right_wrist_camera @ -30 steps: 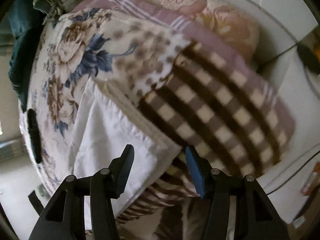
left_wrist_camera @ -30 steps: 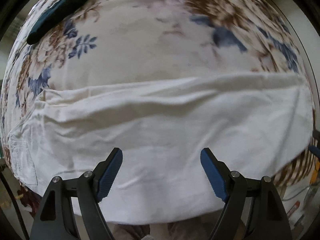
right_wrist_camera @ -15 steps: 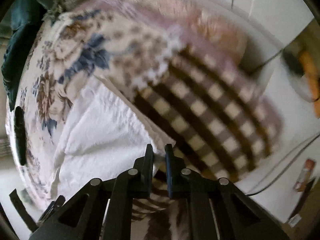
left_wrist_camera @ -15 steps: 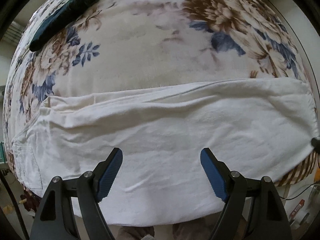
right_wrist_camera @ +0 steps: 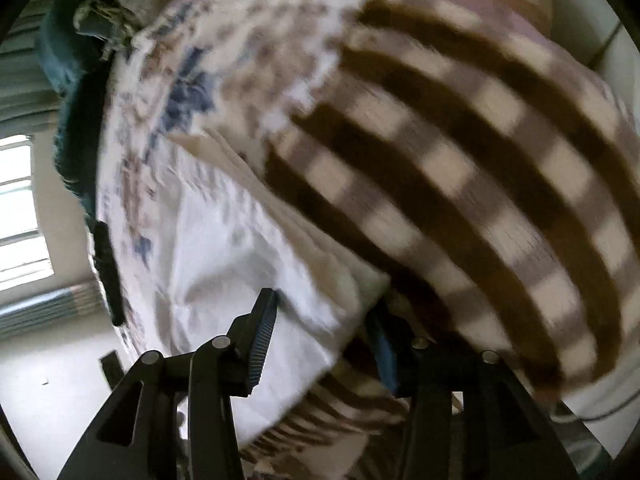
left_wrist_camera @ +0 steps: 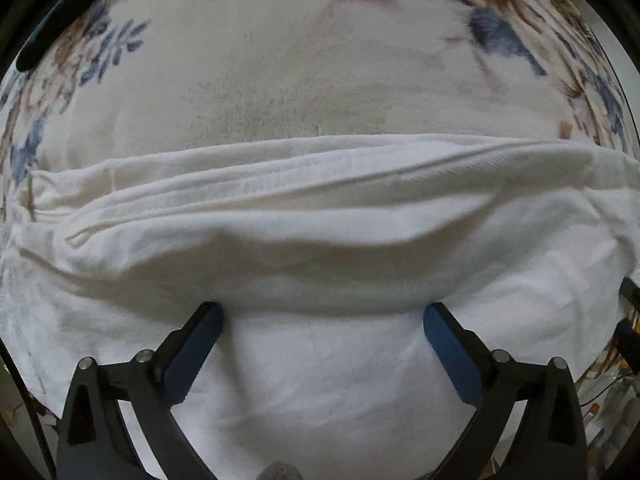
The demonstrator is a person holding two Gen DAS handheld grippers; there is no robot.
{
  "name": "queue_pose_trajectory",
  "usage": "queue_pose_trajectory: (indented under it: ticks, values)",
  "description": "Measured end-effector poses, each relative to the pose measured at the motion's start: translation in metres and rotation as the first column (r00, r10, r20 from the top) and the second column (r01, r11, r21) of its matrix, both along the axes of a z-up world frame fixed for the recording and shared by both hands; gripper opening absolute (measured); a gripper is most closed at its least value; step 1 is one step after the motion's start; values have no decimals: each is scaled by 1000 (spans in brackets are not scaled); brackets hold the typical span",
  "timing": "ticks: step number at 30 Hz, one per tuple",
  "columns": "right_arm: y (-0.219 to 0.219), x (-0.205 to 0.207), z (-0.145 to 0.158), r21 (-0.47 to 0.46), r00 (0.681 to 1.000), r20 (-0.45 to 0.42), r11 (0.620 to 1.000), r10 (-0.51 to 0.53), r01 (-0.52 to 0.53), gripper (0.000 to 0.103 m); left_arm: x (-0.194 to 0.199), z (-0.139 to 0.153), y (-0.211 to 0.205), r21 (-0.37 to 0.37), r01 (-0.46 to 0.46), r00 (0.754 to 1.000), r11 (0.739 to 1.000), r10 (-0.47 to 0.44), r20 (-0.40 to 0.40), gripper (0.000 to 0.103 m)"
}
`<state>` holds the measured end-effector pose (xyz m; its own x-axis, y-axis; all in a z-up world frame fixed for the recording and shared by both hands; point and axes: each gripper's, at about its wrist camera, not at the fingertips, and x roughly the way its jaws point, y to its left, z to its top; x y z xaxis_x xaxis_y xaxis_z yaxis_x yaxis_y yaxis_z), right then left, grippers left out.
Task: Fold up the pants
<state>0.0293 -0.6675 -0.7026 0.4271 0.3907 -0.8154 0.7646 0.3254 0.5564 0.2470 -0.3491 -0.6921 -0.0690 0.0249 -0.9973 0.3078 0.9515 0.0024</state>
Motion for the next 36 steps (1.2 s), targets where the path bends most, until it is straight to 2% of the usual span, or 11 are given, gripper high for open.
queue_pose_trajectory:
  ticks: [6,12,15,21,22,23,25,27,29,32,36]
  values:
    - [6,-23,-3,30,998,-5,997,-65,65,49,12,-2,12,7,-32,999,999,32,-2,103]
    - [-1,-21,-1,106,965,210,985,-155,135,49,5,-2,8,10,-32,999,999,32,1,103]
    - [2,1,1,120,949,294,989,-113,81,49,3,0,7,8,-33,999,999,33,-2,103]
    - [13,41,-25,116,961,272,993,-55,24,49,-1,5,10,5,-37,999,999,37,17,103]
    - [13,44,-24,100,962,268,995,-55,30,40,-2,5,11,3,-39,999,999,39,21,103]
    - [15,46,-20,61,967,251,998,-47,33,21,-3,5,11,2,-40,999,999,40,26,103]
    - [17,50,-12,23,972,232,999,-45,41,12,-3,6,11,1,-31,999,1000,31,12,103]
    - [19,49,1,-29,977,207,997,-58,65,10,-1,14,12,10,-36,999,999,36,8,103]
    - [23,53,10,-62,982,186,997,-38,50,10,0,29,18,117,-59,997,991,52,65,103]
    - [35,67,32,-119,992,126,993,13,2,10,3,45,34,137,-119,990,983,108,89,103]
    - [66,84,76,-201,990,115,978,84,-60,9,3,61,56,181,-108,988,978,86,125,103]
